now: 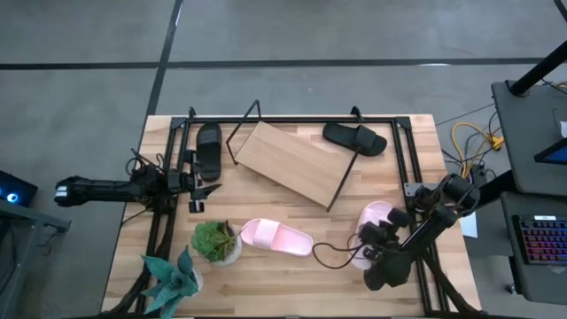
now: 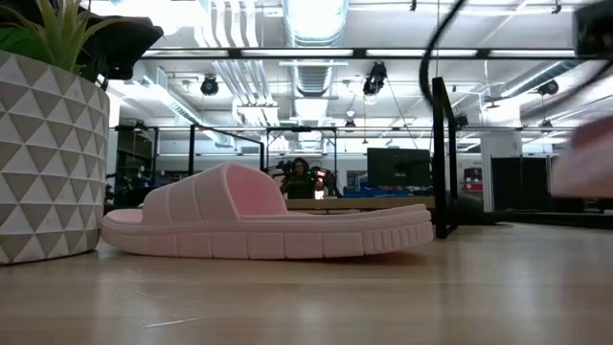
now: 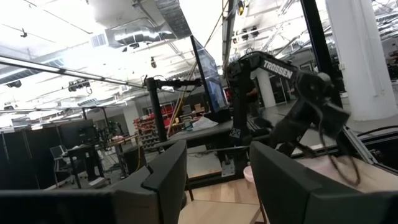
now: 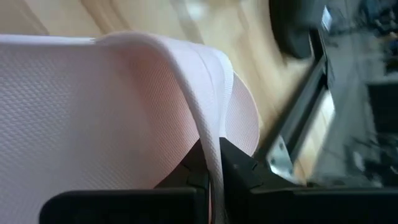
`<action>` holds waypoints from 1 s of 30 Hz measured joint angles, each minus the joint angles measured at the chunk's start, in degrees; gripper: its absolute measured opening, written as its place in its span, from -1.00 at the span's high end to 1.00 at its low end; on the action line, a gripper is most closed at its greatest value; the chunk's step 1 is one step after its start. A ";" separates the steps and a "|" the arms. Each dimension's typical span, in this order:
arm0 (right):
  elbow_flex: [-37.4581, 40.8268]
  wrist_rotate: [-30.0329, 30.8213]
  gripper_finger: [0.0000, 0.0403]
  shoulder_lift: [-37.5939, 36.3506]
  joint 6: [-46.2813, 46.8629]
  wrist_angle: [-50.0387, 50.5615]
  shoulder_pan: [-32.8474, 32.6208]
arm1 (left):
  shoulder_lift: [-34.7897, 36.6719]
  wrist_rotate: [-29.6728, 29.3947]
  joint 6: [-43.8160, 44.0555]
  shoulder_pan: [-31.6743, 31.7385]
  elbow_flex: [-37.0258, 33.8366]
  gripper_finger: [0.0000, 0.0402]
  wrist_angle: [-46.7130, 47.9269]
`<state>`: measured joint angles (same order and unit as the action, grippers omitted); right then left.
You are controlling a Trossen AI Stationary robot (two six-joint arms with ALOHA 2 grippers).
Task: Pick and place slides into the shelf
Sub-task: Put the right pink slide on the shelf
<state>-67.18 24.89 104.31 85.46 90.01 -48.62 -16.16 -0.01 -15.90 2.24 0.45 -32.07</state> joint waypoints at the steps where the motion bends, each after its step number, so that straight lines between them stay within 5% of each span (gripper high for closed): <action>1: -0.73 1.84 0.93 -0.67 -0.01 0.01 0.00 | 0.02 0.00 0.00 0.00 0.00 0.19 0.02; 16: -14.00 25.04 0.94 -12.19 -15.14 -0.92 -0.22 | -0.59 0.00 0.00 -0.02 0.00 0.19 -0.07; 30: -14.86 49.19 0.94 -15.01 -29.30 -7.61 0.12 | -0.84 0.97 0.11 0.00 0.00 0.19 -0.51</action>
<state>-82.04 74.07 89.30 56.16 82.39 -48.50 -17.01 0.96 -15.79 2.24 0.45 -32.59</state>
